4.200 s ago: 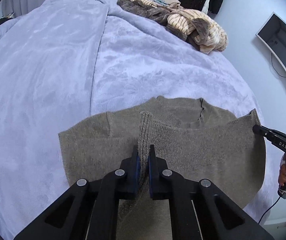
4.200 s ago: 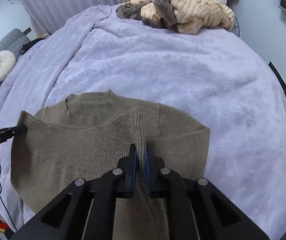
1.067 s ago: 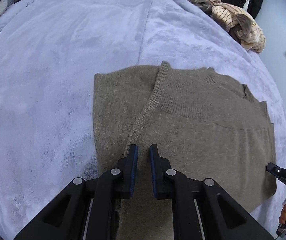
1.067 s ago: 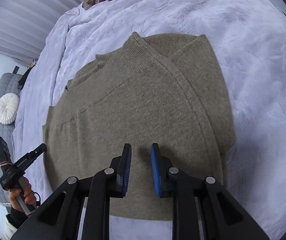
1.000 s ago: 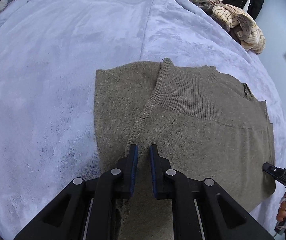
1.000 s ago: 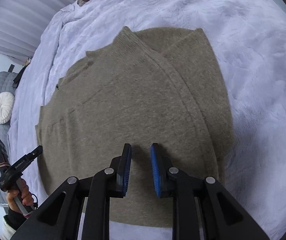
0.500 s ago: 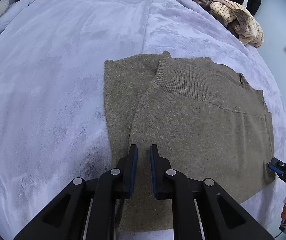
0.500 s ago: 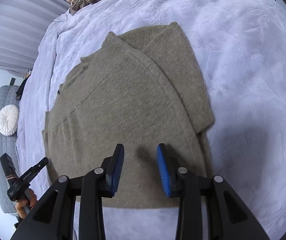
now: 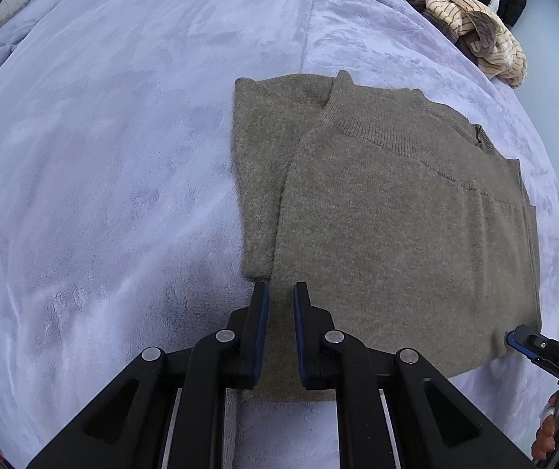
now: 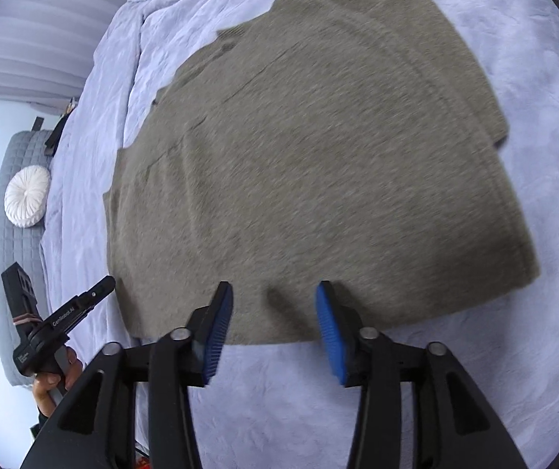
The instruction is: Fold small clothes
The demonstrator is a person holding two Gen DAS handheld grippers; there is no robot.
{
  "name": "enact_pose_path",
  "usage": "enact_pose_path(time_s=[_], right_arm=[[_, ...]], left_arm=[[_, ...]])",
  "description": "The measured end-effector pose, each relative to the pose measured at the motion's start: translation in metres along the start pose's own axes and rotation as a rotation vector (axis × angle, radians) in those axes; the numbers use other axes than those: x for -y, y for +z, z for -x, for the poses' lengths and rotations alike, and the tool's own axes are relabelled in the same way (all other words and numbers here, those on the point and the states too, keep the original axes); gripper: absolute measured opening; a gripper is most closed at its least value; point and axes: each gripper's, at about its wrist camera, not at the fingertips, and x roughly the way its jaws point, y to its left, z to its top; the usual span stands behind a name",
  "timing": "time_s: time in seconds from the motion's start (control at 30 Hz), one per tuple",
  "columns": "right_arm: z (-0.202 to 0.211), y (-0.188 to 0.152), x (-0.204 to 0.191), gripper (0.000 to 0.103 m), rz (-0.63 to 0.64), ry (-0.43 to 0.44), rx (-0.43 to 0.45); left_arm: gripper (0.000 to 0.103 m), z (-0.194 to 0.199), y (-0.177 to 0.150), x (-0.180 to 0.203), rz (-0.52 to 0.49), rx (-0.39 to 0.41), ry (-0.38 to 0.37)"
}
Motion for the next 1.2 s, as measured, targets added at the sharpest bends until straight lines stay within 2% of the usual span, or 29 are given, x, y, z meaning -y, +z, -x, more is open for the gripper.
enact_pose_path(time_s=[0.43,0.47,0.5,0.53,0.57,0.77,0.87,0.93,1.0,1.1,1.2], right_arm=[[-0.026,-0.02,-0.039,0.057,0.04,0.025,-0.051],[-0.027,-0.021,-0.04,0.057,0.042,0.025,-0.053],[-0.028,-0.022,-0.042,0.057,0.043,0.025,-0.052],[-0.029,-0.023,-0.045,0.057,0.043,0.026,-0.051],[-0.03,-0.024,-0.047,0.057,0.043,0.028,-0.052],[-0.037,-0.029,-0.055,0.06,0.042,0.037,-0.064],[-0.04,-0.031,-0.06,0.069,0.039,0.042,-0.061],[-0.041,-0.033,-0.063,0.079,0.036,0.045,-0.056],[-0.044,-0.035,-0.066,0.082,0.027,0.056,-0.054],[-0.046,-0.039,-0.074,0.087,0.042,0.103,-0.047],[-0.05,-0.045,-0.09,0.087,0.119,0.176,-0.062]], left_arm=[[0.015,0.0,-0.009,-0.024,0.03,-0.036,0.038],[0.034,0.0,-0.009,-0.025,0.029,-0.039,0.046],[0.082,0.001,-0.01,-0.026,0.031,-0.04,0.057],[0.097,0.004,-0.011,-0.028,0.041,-0.024,0.076],[0.102,0.01,-0.012,-0.029,0.046,0.013,0.081],[0.102,0.012,-0.01,-0.034,0.026,-0.002,0.078],[0.102,0.009,-0.01,-0.035,0.015,-0.005,0.084],[0.102,0.008,-0.01,-0.036,0.013,-0.01,0.079],[0.102,0.007,-0.01,-0.036,0.008,-0.013,0.082],[0.102,0.004,-0.008,-0.034,-0.002,-0.006,0.095],[0.102,0.0,-0.006,-0.033,-0.011,-0.009,0.111]])
